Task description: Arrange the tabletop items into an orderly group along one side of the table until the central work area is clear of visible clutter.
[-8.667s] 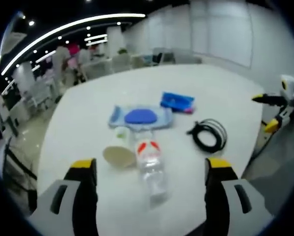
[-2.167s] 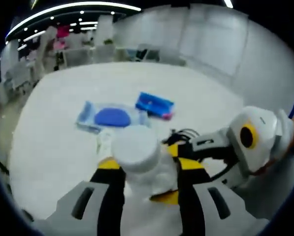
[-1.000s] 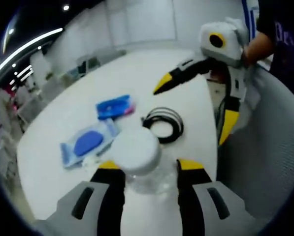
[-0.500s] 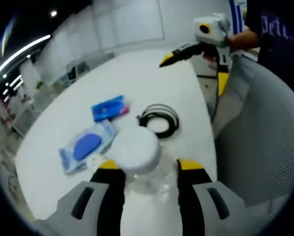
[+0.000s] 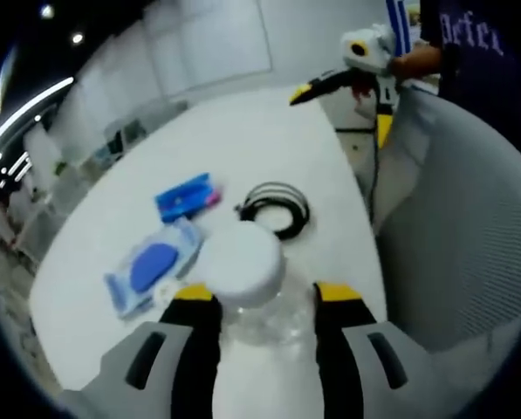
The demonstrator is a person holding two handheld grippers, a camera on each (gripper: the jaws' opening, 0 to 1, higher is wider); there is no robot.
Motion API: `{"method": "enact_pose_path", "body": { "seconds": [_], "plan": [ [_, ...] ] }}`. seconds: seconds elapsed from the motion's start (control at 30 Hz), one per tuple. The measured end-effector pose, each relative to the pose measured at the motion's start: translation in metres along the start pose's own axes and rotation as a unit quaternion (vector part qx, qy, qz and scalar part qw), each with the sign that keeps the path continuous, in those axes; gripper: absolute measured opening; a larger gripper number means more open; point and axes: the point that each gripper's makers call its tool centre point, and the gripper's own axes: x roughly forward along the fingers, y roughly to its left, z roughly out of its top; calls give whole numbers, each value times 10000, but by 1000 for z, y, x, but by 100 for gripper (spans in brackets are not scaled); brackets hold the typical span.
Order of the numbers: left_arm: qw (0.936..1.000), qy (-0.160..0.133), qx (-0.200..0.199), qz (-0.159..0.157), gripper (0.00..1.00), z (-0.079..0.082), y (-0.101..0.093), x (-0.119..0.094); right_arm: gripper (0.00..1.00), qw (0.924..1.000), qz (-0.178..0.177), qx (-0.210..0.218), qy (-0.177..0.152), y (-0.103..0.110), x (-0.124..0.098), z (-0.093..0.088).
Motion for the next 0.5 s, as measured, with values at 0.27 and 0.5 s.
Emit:
{"method": "enact_pose_path", "body": {
  "seconds": [0.27,0.5],
  "plan": [
    [9987,37,-371,342,39,-6,6,-4,98,9999,-86,-127,60,-1,3,-5],
    [9923,-179,-1051,629,44,-8,11,-10,98,9999,-9,-70,86,1,5,-7]
  ]
}}
